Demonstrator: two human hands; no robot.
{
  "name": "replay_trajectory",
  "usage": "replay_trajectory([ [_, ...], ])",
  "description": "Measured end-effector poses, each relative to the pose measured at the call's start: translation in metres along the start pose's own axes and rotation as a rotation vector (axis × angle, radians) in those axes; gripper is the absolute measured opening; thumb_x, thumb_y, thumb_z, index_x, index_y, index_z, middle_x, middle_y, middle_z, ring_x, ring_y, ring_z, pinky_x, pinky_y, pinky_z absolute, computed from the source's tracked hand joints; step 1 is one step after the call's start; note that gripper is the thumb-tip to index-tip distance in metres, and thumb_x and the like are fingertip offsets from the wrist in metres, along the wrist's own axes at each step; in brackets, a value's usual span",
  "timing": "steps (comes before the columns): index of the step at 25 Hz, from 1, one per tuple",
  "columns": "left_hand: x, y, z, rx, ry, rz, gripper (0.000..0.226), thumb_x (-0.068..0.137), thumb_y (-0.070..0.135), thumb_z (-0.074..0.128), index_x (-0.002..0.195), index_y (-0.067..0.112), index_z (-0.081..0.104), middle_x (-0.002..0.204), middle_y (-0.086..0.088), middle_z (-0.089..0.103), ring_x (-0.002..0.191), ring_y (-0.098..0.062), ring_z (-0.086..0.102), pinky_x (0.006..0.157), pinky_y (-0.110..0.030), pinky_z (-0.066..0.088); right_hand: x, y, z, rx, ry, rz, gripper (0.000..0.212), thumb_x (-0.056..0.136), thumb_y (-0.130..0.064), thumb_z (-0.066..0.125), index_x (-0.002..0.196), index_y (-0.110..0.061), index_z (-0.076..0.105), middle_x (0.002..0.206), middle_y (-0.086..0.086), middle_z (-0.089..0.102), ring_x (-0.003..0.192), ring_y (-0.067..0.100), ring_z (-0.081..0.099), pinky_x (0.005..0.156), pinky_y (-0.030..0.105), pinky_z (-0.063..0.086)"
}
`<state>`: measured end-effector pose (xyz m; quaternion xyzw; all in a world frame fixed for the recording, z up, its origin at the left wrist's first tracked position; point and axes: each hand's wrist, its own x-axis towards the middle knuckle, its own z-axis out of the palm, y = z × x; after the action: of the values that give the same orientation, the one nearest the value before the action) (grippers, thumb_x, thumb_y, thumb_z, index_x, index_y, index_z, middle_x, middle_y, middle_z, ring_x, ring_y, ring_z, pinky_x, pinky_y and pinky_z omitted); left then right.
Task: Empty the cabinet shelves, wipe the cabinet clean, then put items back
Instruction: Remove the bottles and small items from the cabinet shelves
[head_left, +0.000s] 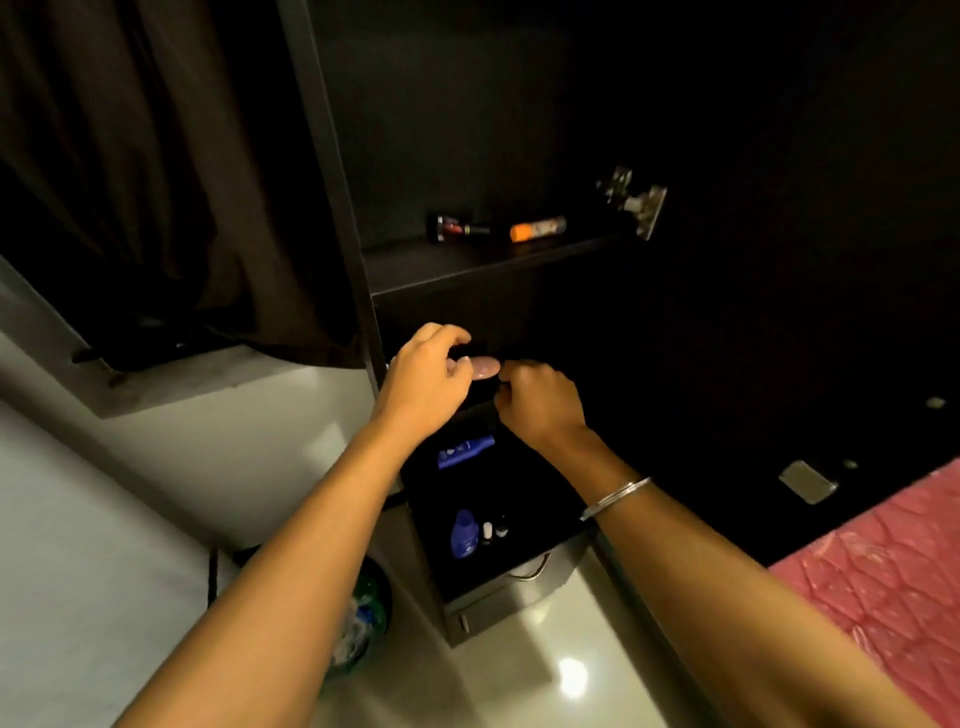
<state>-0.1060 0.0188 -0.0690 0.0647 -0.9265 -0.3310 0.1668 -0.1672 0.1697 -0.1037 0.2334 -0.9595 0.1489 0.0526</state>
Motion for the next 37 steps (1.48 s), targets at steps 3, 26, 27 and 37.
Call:
replay_trajectory([
  [3, 0.010, 0.028, -0.033, -0.019, 0.035, 0.072, 0.032, 0.095, 0.024, 0.059, 0.127, 0.023, 0.060, 0.128, 0.006, 0.056, 0.098, -0.007, 0.061, 0.087, -0.028, 0.052, 0.013, -0.020, -0.057, -0.024, 0.132, -0.047, 0.019, 0.090, -0.025, 0.054, 0.104, -0.017, 0.064, 0.101, 0.005, 0.066, 0.090, 0.031, 0.066, 0.066, 0.036, 0.052],
  [26, 0.168, 0.054, -0.028, 0.752, -0.098, -0.011, 0.041, 0.096, 0.022, 0.055, 0.137, 0.023, 0.057, 0.134, -0.007, 0.055, 0.127, -0.032, 0.046, 0.097, -0.042, 0.046, 0.175, 0.043, -0.127, -0.026, -0.087, -0.129, 0.047, 0.090, -0.009, 0.059, 0.136, -0.020, 0.056, 0.134, 0.011, 0.054, 0.124, 0.032, 0.050, 0.100, 0.046, 0.049],
  [27, 0.170, 0.052, -0.026, 0.771, -0.110, -0.012, 0.038, 0.096, 0.024, 0.057, 0.134, 0.022, 0.059, 0.131, -0.007, 0.056, 0.126, -0.032, 0.046, 0.096, -0.042, 0.047, 0.179, 0.043, -0.126, -0.039, -0.114, -0.149, 0.043, 0.091, -0.011, 0.059, 0.133, -0.022, 0.059, 0.132, 0.011, 0.057, 0.122, 0.032, 0.052, 0.099, 0.045, 0.050],
  [37, 0.163, 0.058, -0.030, -0.202, 0.179, -0.289, 0.014, 0.094, 0.019, 0.065, 0.108, 0.018, 0.067, 0.102, -0.008, 0.072, 0.094, -0.028, 0.070, 0.089, -0.044, 0.057, 0.174, 0.036, -0.123, 0.523, -0.027, 0.010, 0.004, 0.092, -0.021, 0.064, 0.092, -0.017, 0.065, 0.096, 0.010, 0.070, 0.093, 0.026, 0.067, 0.086, 0.041, 0.056],
])
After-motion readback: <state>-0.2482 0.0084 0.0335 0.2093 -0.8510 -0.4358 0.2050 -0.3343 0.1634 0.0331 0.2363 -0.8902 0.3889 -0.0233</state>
